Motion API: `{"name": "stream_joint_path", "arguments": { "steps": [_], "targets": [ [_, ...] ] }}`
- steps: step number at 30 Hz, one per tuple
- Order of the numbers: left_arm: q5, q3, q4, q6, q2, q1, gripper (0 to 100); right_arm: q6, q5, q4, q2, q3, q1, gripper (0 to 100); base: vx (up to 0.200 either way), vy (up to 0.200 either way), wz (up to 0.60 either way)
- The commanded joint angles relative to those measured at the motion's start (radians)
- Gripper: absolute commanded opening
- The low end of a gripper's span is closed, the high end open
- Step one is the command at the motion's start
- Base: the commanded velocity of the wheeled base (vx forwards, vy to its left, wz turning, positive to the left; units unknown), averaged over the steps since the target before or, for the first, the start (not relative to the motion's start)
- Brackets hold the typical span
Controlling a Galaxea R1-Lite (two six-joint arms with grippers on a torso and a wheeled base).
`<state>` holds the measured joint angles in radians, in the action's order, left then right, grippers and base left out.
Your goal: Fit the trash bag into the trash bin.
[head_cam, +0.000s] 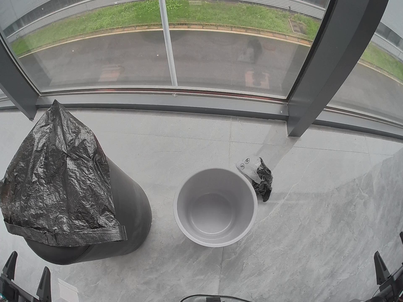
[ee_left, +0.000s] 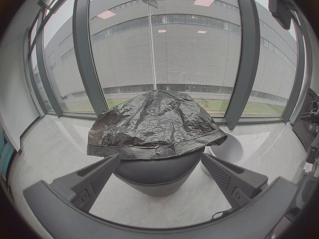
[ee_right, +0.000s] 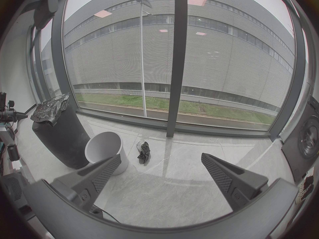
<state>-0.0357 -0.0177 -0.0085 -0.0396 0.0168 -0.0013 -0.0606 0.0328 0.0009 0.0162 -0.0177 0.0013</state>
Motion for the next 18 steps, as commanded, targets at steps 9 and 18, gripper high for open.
{"name": "stream_joint_path", "arguments": {
  "steps": [9, 18],
  "targets": [
    [0.005, -0.013, -0.018, 0.01, -0.012, -0.002, 100, 0.065, 0.038, -0.056, 0.034, -0.145, 0.011, 100, 0.0, 0.0, 0.0],
    [0.059, -0.438, 0.087, 0.013, 0.396, -0.112, 100, 0.104, 0.197, -0.067, 0.485, -0.464, 0.057, 100, 0.0, 0.0, 0.0]
  ]
}}
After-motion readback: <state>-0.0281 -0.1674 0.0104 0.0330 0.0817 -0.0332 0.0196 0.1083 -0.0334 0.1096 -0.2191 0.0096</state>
